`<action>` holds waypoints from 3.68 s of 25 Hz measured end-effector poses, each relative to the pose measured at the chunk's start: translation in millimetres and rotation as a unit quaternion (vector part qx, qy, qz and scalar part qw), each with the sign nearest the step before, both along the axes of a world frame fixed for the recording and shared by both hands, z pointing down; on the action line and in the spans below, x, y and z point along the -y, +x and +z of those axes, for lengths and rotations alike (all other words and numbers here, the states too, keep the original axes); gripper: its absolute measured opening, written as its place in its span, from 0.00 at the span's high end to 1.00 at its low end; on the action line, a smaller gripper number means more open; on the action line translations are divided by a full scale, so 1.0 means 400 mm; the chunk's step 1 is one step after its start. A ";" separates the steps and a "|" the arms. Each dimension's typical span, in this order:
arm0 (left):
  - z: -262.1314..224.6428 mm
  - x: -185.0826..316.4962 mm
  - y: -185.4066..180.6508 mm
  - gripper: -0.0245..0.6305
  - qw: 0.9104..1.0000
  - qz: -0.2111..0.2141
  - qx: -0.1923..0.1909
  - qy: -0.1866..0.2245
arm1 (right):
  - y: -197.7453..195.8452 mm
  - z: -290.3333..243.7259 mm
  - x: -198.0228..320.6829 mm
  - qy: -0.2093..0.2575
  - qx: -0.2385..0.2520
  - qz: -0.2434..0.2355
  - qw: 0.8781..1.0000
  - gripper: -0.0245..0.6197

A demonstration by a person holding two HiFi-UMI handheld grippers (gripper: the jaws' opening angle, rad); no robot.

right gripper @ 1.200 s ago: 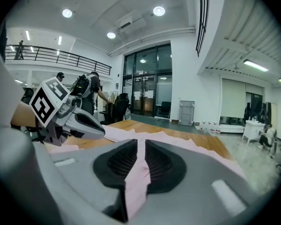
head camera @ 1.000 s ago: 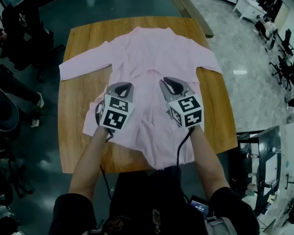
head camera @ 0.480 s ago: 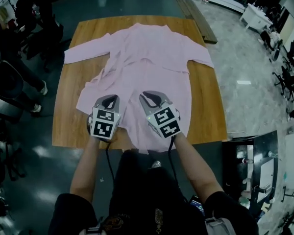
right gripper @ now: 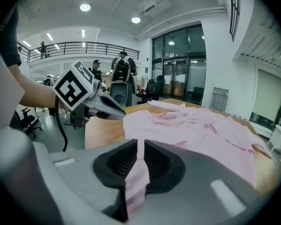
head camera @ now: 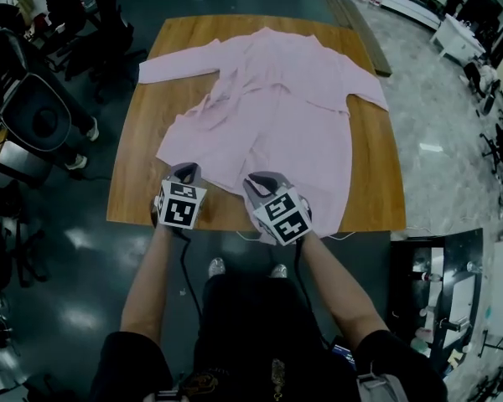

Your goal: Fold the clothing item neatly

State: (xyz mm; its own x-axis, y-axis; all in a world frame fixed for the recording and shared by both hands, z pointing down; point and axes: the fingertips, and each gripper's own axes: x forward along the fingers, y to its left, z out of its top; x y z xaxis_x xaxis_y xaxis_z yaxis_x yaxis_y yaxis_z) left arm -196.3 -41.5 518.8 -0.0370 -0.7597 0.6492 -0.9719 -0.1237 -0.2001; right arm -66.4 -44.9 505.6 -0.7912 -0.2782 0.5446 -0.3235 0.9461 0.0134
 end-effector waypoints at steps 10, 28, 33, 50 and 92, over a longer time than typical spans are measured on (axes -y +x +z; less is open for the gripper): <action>0.145 -0.042 -0.277 0.83 0.998 0.022 0.007 -0.052 | -0.129 0.199 -0.059 -0.004 -0.106 0.011 0.994 0.84; 0.229 0.061 -0.332 0.81 0.988 0.078 -0.075 -0.107 | -0.138 0.271 -0.021 -0.053 -0.143 0.035 0.988 0.91; 0.184 0.006 -0.318 0.89 0.990 0.094 -0.053 -0.094 | -0.128 0.259 -0.054 -0.022 -0.164 0.030 0.986 0.92; 0.166 -0.427 -0.255 0.89 0.982 0.102 -0.019 -0.159 | -0.072 0.205 -0.381 -0.019 -0.148 -0.013 0.989 0.92; 0.176 -0.460 0.312 0.71 0.969 0.207 -0.103 -0.088 | 0.266 0.237 -0.415 -0.069 -0.109 0.202 0.971 0.88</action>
